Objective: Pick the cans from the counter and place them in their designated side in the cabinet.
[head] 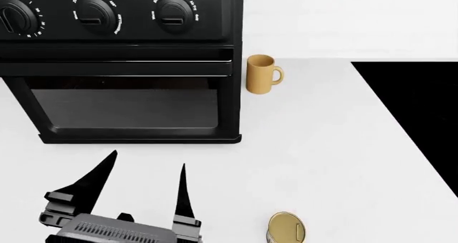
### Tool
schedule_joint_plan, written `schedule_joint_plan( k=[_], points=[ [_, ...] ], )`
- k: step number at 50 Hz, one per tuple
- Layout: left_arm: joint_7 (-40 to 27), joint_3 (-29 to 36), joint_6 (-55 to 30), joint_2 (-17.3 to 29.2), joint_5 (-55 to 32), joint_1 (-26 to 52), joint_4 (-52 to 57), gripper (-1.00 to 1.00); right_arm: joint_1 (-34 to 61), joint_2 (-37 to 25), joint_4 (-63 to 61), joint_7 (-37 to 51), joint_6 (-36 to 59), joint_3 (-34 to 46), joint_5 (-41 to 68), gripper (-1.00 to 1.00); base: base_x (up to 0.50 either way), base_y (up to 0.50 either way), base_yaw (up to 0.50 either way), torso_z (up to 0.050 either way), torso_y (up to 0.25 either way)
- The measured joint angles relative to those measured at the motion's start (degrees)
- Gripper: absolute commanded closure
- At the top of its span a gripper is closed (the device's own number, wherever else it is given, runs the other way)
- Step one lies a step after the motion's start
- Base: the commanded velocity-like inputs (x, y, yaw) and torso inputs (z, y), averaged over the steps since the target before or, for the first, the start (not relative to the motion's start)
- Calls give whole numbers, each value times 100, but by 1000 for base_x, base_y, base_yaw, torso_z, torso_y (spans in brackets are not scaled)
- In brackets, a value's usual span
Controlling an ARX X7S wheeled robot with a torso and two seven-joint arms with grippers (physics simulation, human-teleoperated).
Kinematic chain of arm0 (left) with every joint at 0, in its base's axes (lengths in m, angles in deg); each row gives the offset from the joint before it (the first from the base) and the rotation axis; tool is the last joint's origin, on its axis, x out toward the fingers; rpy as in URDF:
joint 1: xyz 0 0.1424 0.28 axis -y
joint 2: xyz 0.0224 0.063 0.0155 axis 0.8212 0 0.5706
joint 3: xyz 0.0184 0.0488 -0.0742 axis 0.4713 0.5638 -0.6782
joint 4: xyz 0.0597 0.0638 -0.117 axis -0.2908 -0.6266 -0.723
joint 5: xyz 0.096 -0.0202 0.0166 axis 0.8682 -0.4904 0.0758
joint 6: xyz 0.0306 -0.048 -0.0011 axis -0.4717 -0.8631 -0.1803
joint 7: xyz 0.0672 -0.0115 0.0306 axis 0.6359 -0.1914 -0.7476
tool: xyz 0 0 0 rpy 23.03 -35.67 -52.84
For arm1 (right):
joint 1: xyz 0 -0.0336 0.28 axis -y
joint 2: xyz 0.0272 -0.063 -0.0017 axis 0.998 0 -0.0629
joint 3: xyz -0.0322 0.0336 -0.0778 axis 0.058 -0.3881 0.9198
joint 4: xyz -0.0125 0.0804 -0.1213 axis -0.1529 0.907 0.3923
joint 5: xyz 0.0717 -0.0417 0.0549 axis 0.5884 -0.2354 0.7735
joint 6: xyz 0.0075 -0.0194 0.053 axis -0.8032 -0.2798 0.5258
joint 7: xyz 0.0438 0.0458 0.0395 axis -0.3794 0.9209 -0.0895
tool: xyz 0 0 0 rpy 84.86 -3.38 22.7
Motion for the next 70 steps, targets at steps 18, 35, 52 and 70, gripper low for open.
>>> schedule_joint_plan(
  k=[18,35,52,70],
  points=[
    [-60,-46,-104,-44,25,-26,84,-100,-137,-100,-522,-131,728,-983,-601,-100,-1,0,-1,0,0],
    [-169,-86,-224,-63,82,-42,216,-100,-552,-609,-2194,673,2161,-1484,747,-100,0,0,0,0,0],
    [-565,535,-161,-100,216,419,381,-100,-647,-1033,-3970,1408,3116,-1431,1192,-100,0,0,0,0,0],
    [-689,998,42,2,523,559,415,-100,-1430,-1270,-6577,3766,4692,-2616,3453,-100,0,0,0,0,0]
  ],
)
